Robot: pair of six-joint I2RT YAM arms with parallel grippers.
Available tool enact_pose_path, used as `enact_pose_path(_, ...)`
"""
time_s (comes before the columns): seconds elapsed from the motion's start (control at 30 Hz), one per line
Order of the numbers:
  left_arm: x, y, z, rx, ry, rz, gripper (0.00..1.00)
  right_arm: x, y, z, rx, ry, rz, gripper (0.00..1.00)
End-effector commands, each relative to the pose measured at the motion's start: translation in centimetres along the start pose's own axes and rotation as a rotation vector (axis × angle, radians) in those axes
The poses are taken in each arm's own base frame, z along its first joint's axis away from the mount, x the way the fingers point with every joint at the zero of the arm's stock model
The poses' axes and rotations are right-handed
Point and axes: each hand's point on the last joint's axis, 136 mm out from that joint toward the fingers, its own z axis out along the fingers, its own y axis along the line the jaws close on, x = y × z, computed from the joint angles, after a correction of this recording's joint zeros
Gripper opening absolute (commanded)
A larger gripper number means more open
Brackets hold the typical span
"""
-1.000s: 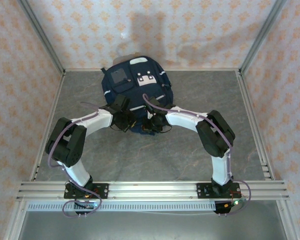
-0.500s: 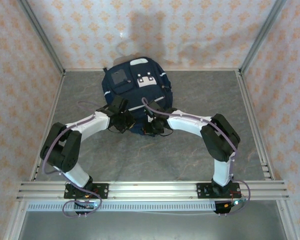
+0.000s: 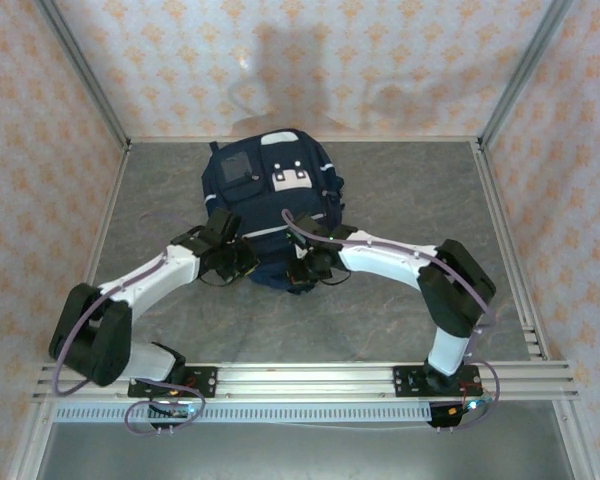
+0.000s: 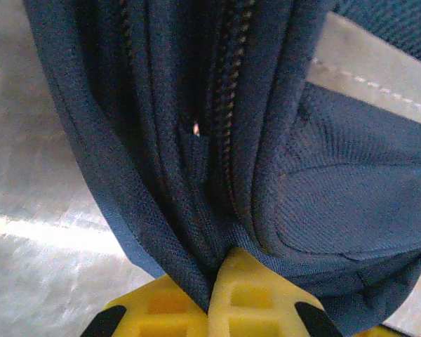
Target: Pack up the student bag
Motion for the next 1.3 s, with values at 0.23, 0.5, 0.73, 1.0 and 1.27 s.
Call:
enact_pose_path(0.23, 3.8, 6.6, -1.4, -0.193, 0.101, 0.102, 0.00, 4.5, -5.7, -0.8, 0.180, 0.090, -0.001, 0.00)
enact_pose_path(0.5, 3.9, 6.7, -2.8, -0.235, 0.141, 0.235, 0.00, 5.9, -8.7, -0.4, 0.261, 0.138, -0.047, 0.00)
enact_pose_path(0.73, 3.2, 7.8, -3.4, -0.308, 0.142, 0.253, 0.00, 4.7, -7.0, -1.2, 0.138, 0.120, -0.044, 0.00)
enact_pose_path(1.0, 3.2, 7.3, -2.8, -0.277, 0.134, 0.232, 0.00, 4.5, -2.1, -2.5, -0.062, 0.207, 0.012, 0.00)
enact_pose_path(1.27, 2.5, 7.9, -3.5, -0.325, 0.108, 0.268, 0.00, 5.0, -6.4, -4.2, 0.210, 0.297, -0.106, 0.00)
